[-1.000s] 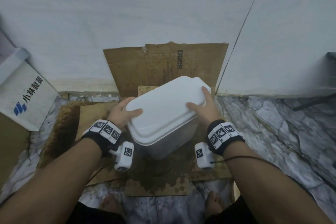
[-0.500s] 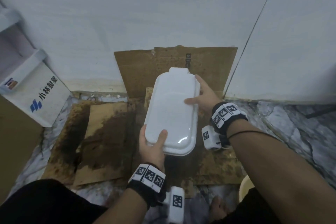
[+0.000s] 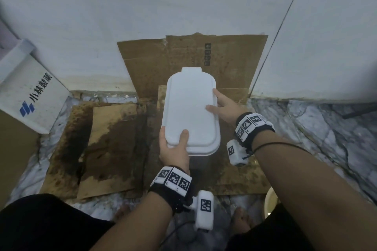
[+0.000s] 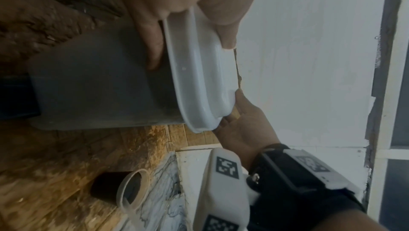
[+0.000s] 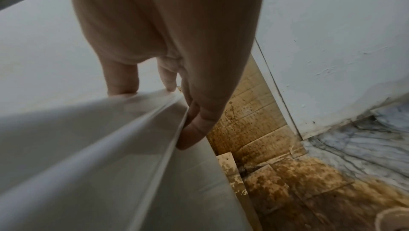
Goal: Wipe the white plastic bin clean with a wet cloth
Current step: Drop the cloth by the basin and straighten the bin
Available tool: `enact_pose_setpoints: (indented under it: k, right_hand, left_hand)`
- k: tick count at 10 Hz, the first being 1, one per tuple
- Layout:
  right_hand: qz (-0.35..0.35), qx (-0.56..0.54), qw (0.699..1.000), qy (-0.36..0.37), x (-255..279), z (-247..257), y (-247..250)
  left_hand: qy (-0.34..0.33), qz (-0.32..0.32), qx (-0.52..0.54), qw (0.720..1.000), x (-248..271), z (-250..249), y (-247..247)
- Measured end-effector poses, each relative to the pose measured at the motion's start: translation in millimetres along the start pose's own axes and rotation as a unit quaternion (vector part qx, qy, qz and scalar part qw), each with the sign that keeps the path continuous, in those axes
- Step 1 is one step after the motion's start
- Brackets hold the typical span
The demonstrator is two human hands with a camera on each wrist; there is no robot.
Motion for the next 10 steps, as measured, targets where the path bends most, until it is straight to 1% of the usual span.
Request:
enact_pose_setpoints:
  k: [1, 3, 4, 5, 6, 7, 8, 9, 10]
  right_hand:
    - [-0.017, 0.026, 0.999, 0.012, 4.0, -4.9, -1.7]
    - [-0.020, -0.018, 1.000, 0.004, 22.6, -21.0, -8.1]
    - [-0.015, -0.036, 0.999, 0.004, 36.0, -31.7, -12.8]
    - [-0.016, -0.032, 0.999, -0.001, 50.1, -37.8, -16.5]
    - [-0.025, 0.002, 1.000, -0.016, 62.9, -42.4, -19.4]
    - [-0.033, 0.048, 0.998, -0.013, 83.1, -33.4, -22.1]
    - [-0.031, 0.094, 0.995, -0.003, 104.6, -23.4, -21.9]
    - [-0.034, 0.128, 0.991, 0.023, 117.3, -9.6, -20.5]
    - [-0.039, 0.140, 0.986, 0.079, 140.2, 27.3, -21.3]
  left_hand:
    - [-0.011, 0.003, -0.018, 1.000, -2.1, -3.0, -3.5]
    - [-0.047, 0.050, -0.128, 0.989, -1.8, -9.8, -0.7]
    - [-0.037, 0.072, -0.145, 0.986, -1.0, -14.6, 2.4]
    - [-0.050, 0.103, -0.195, 0.974, -0.5, -20.8, 7.2]
    - [-0.043, 0.144, -0.243, 0.958, -0.9, -28.3, 12.8]
    - [-0.056, 0.195, -0.314, 0.928, -6.9, -35.6, 21.2]
    - [-0.078, 0.220, -0.411, 0.881, -8.8, -54.0, 33.4]
    - [-0.132, 0.200, -0.462, 0.854, 0.3, -97.0, 44.0]
    - [-0.227, 0.182, -0.458, 0.840, 33.2, -159.3, 51.2]
Point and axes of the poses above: each hand's wrist, its own x-axis away from the middle knuckle, its own y-axis out of the back of the hand, z = x × y, the point moved 3 cm from there along -x, towards the middle knuckle, and after that the axes turned 11 degrees about -x, right-handed, at the moved point
